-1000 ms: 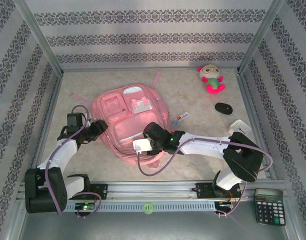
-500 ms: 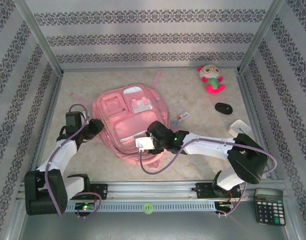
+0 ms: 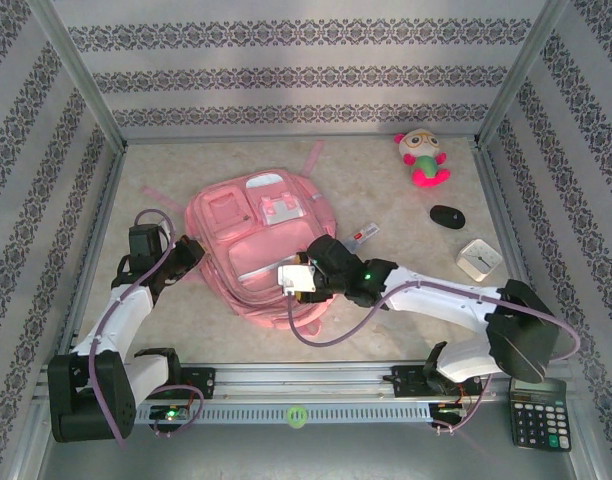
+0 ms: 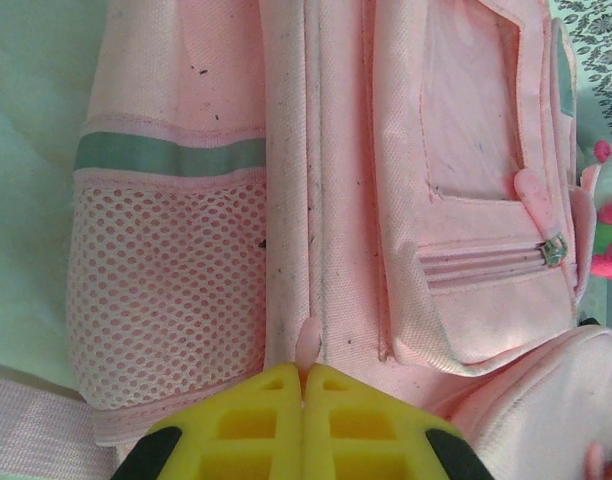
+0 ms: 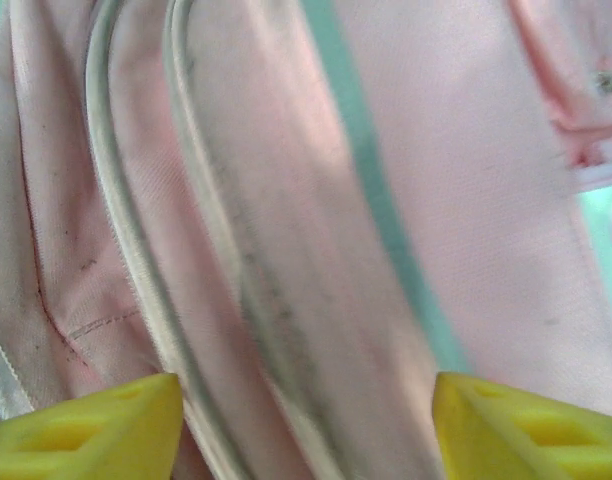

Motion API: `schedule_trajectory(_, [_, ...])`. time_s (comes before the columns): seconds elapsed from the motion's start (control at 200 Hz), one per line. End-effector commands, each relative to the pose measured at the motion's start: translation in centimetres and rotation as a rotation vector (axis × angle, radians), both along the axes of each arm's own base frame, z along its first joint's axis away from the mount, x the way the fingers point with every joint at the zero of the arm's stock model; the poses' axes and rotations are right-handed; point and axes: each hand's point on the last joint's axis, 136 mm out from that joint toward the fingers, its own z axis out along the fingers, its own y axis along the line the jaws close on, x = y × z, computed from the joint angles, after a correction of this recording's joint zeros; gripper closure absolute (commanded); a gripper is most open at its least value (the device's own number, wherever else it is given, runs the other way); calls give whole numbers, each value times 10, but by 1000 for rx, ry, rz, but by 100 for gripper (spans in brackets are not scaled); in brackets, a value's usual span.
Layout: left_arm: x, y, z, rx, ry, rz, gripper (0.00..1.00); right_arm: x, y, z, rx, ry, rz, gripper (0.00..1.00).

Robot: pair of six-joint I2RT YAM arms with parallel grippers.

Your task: Pack the student bag

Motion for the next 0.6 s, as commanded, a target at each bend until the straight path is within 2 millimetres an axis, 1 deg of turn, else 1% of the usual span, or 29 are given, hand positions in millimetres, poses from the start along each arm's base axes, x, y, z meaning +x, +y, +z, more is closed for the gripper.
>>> schedule_trajectory(0.0, [2, -2, 13, -26, -73, -6, 100, -15, 8, 12, 33, 28, -29, 29])
schedule_trajectory(0.05, [0, -5, 15, -48, -99, -12, 100, -24, 13, 8, 32, 42, -28, 28])
schedule_trajectory(0.12, [-2, -9, 19, -75, -145, -21, 100, -35, 20, -3, 17, 62, -30, 28])
schedule_trajectory(0.19, [-5, -14, 20, -104, -171, -33, 100, -38, 25, -17, 16, 94, -59, 29])
schedule_trajectory(0.22, [-6, -16, 21, -110, -179, -44, 100, -37, 28, -22, 28, 105, -80, 31])
schedule_trajectory(0.29, [-10, -20, 22, -121, -190, -66, 100, -24, 31, -30, 103, 123, -193, 37])
schedule_trajectory(0.32, [-10, -21, 23, -126, -198, -71, 100, -21, 30, -36, 121, 131, -234, 37])
schedule_trajectory(0.39, [-13, -25, 25, -157, -217, -81, 100, -9, 28, -42, 179, 132, -341, 38])
schedule_trajectory(0.505, [-18, -31, 23, -183, -226, -94, 100, 14, 27, -44, 260, 145, -468, 40])
schedule_trajectory(0.595, [-23, -35, 21, -181, -226, -110, 100, 36, 25, -38, 335, 134, -542, 43])
